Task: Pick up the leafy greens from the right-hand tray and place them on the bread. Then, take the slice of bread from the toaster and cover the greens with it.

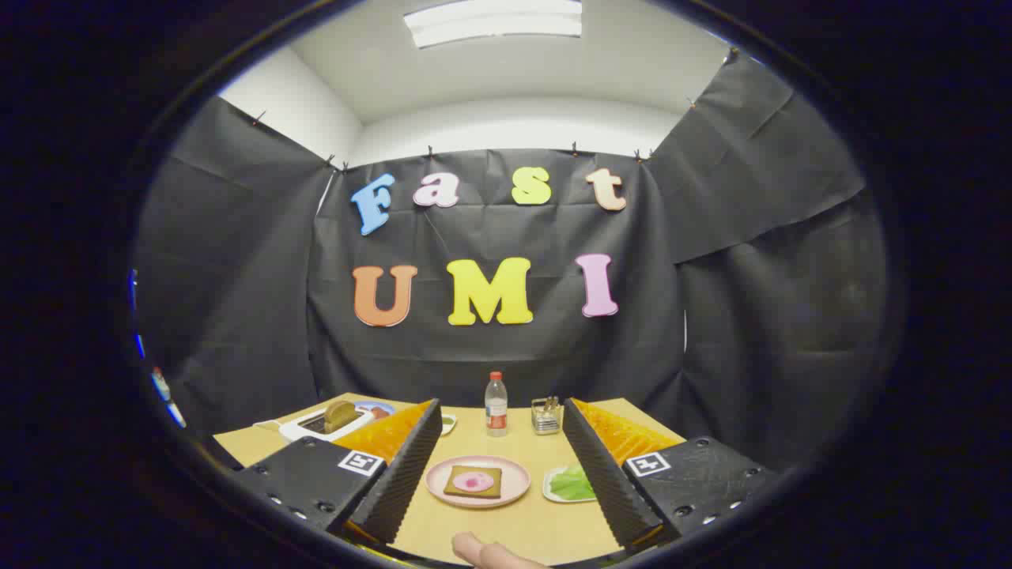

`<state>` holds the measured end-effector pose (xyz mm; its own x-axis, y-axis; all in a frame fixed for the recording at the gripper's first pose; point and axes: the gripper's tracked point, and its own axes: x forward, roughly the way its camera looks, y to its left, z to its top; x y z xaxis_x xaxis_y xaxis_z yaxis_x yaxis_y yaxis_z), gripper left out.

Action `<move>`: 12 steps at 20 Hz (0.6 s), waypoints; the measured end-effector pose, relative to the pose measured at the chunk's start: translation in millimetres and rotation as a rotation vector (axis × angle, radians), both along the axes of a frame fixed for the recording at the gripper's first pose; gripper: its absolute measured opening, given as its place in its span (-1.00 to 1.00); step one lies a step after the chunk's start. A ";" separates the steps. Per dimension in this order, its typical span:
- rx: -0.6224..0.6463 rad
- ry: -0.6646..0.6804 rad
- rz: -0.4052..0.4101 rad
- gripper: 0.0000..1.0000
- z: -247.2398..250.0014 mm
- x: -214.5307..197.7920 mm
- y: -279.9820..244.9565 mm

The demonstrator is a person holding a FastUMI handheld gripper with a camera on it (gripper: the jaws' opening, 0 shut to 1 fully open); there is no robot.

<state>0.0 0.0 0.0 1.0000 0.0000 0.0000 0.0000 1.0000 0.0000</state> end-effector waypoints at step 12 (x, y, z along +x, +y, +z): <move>0.036 0.011 0.002 0.91 -13.4 3.9 -12.7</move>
